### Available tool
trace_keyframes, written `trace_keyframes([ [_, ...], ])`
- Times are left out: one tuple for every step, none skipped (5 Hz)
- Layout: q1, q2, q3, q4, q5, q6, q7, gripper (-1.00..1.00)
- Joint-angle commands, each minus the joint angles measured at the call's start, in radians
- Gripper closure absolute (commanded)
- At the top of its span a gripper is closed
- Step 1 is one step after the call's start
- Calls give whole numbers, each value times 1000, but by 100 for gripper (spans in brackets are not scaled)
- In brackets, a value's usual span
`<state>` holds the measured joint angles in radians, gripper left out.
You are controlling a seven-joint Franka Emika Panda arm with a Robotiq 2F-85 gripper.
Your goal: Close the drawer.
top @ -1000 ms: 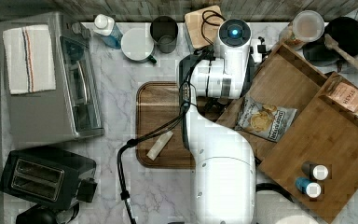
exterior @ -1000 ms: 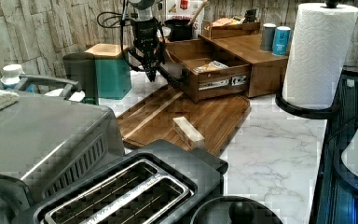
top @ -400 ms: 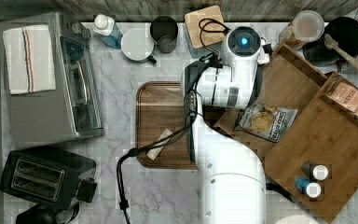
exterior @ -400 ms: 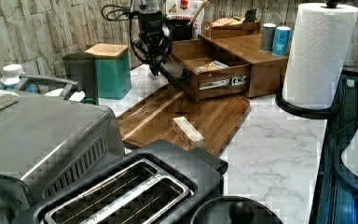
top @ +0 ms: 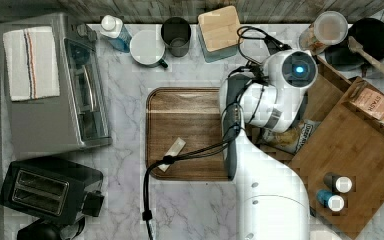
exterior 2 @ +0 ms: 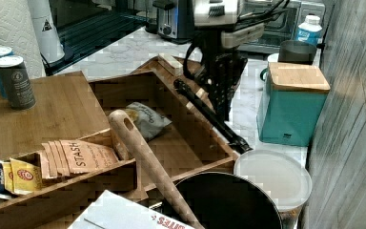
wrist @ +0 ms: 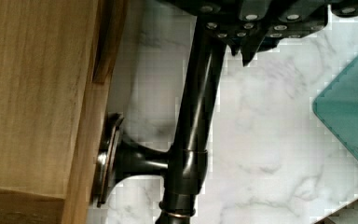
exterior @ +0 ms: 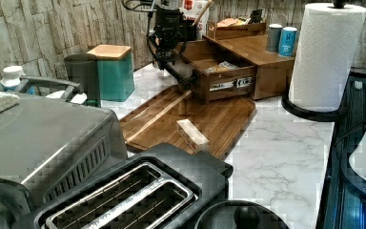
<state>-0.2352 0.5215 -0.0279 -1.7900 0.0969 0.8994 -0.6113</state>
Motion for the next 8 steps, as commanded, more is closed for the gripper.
trace_keyframes([
  [-246, 28, -129, -21, 21, -203, -152, 100],
  [-301, 60, -163, 38, -19, -267, -157, 100],
  [-330, 89, -212, 97, -27, -331, -139, 100],
  [-333, 89, -246, 123, -47, -393, -110, 100],
  [-306, 67, -261, 97, -66, -387, -42, 100],
  [-308, 31, -232, 47, 1, -352, -124, 100],
  [-305, 32, -236, 47, 3, -352, -125, 100],
  [-303, 32, -238, 47, 4, -352, -126, 100],
])
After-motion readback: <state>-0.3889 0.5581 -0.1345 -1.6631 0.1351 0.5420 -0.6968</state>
